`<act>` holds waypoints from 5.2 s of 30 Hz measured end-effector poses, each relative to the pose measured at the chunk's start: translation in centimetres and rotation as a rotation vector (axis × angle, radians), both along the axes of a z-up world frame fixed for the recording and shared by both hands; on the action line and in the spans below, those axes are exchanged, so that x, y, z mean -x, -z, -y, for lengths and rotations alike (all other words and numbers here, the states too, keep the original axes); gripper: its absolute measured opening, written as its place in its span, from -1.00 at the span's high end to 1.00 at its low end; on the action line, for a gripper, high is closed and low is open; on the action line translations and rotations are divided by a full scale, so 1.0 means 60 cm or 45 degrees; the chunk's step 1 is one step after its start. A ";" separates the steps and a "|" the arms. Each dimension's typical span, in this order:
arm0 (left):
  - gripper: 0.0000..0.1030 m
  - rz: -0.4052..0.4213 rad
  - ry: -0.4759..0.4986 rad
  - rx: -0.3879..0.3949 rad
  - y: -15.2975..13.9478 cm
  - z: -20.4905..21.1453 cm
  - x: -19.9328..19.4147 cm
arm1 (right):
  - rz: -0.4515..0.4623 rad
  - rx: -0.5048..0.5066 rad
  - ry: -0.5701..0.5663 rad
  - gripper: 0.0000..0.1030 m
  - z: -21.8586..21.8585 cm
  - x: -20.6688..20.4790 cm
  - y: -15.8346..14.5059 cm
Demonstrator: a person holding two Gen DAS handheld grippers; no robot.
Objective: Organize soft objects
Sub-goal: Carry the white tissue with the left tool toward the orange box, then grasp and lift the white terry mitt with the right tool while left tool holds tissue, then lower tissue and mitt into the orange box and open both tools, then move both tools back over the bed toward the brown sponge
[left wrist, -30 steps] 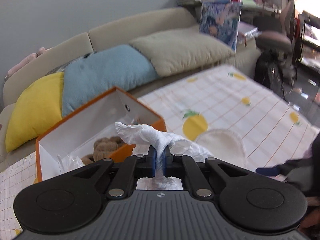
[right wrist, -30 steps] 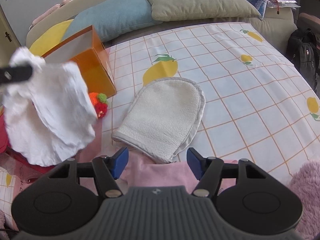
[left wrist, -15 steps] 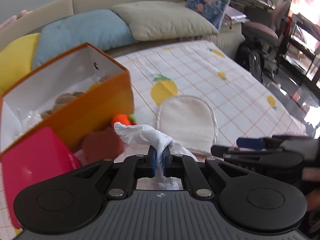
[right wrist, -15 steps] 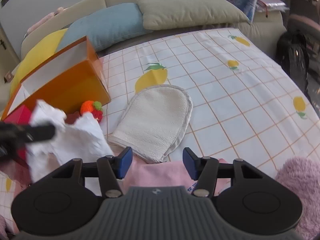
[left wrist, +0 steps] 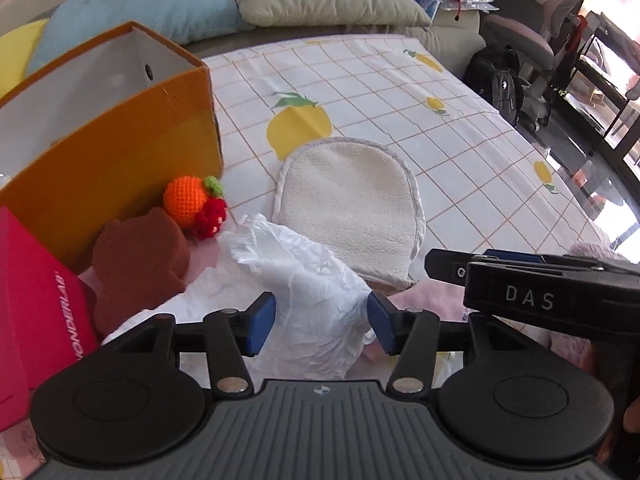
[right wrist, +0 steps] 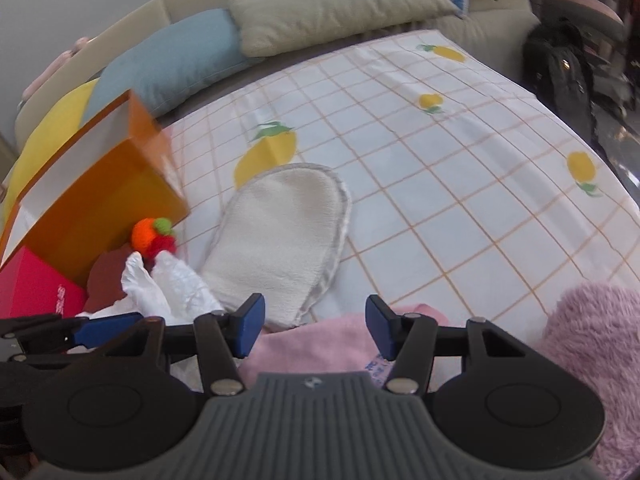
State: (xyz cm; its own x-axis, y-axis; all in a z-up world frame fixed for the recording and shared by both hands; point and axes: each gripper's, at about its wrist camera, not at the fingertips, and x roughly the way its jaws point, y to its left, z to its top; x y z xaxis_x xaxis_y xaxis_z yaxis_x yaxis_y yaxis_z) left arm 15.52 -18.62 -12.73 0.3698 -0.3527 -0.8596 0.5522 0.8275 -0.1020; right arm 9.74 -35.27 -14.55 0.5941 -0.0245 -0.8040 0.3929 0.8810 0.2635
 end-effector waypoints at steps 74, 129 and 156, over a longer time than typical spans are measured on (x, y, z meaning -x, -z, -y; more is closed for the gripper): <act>0.62 0.537 -0.463 0.310 -0.271 -0.242 -0.030 | 0.558 0.353 -0.531 0.68 -0.140 -0.079 -0.194; -0.64 0.526 -0.436 -0.036 -0.154 -0.321 -0.240 | 0.265 0.532 -0.937 -0.40 -0.374 -0.362 -0.129; -0.65 0.562 -0.368 0.255 -0.210 -0.266 -0.019 | 0.486 0.534 -0.619 -0.55 -0.240 -0.081 -0.185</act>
